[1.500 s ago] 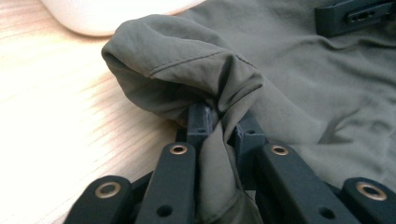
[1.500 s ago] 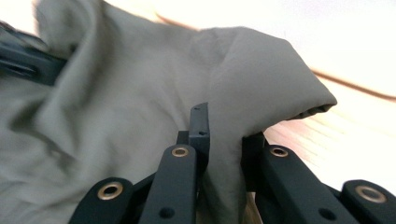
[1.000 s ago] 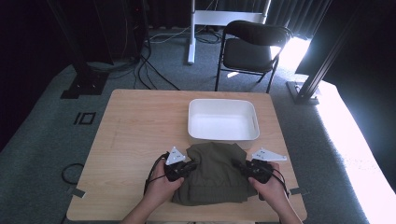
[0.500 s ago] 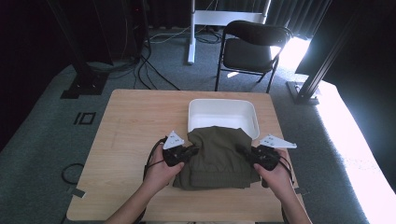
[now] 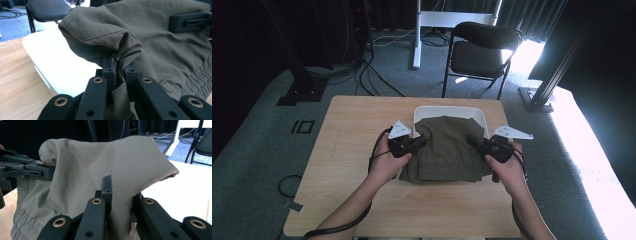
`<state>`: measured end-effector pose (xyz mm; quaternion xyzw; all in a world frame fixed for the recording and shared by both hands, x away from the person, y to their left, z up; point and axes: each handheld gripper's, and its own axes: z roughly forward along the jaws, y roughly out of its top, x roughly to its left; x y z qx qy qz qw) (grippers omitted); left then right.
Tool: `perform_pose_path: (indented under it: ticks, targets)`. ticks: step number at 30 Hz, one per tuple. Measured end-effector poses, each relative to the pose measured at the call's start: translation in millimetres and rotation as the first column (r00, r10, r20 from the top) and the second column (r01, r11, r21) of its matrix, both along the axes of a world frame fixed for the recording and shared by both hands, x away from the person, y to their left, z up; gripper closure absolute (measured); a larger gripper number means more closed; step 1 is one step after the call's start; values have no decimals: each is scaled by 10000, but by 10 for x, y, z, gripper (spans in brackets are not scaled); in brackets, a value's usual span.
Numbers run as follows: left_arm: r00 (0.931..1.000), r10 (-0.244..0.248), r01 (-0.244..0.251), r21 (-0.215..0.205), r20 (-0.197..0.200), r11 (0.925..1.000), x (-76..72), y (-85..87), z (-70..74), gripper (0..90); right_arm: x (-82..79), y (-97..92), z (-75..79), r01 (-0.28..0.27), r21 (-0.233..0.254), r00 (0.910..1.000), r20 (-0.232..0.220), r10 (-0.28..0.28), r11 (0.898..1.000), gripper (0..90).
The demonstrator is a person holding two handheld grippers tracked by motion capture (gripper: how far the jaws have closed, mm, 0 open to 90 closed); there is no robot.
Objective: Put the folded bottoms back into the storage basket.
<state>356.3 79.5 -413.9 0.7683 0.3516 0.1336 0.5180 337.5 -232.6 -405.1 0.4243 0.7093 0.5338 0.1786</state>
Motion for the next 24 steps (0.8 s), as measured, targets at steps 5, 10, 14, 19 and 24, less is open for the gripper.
perform_pose_path:
  ticks: [5,10,14,19,24]
  targets:
    - [9999,68,-67,-72,139,10000,149,-29,71,851,109,-20,51,201,276,9998,6,-201,9994,816]
    - [9999,96,-94,-192,123,9998,285,-56,126,851,232,-44,94,445,347,9990,-9,-445,9984,816]
    - [9999,112,-110,-309,63,9995,429,-90,163,851,342,-73,120,629,407,9980,-32,-628,9972,816]
    - [9997,224,-219,-345,139,9992,615,-146,165,852,500,-104,150,885,472,9960,-132,-880,9950,816]
    - [9992,385,-381,-365,101,9986,782,-188,139,851,694,-120,173,1130,480,9932,-324,-1115,9924,816]
